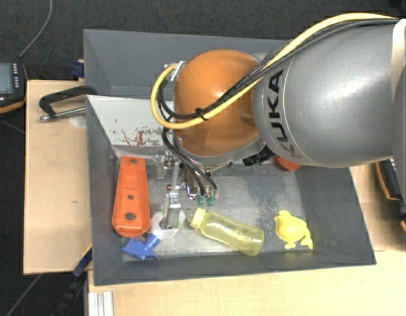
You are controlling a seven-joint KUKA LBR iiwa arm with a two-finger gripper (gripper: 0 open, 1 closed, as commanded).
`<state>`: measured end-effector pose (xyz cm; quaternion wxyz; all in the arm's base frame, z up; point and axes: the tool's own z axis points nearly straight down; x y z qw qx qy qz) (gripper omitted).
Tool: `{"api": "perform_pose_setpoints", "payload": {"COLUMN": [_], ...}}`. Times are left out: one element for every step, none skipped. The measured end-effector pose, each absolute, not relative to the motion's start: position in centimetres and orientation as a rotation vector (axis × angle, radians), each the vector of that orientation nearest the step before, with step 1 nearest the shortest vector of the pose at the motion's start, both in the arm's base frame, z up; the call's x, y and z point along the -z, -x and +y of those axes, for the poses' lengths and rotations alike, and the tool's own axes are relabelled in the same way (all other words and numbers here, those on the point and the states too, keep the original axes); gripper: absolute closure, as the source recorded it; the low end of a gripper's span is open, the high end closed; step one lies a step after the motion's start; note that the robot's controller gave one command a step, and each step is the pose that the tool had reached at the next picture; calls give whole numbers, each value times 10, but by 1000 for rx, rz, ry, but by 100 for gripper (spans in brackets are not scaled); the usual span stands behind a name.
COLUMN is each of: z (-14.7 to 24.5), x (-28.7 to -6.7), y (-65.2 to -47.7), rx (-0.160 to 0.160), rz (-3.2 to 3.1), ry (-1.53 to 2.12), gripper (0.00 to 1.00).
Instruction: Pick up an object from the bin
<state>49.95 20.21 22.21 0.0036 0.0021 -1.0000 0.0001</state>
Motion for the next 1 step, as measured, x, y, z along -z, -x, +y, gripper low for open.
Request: {"api": "perform_pose_setpoints", "payload": {"z": [201], "x": [-227], "y": [-501], "rx": [3], "rz": [-3143], "ry": [-2], "gripper": [0]}}
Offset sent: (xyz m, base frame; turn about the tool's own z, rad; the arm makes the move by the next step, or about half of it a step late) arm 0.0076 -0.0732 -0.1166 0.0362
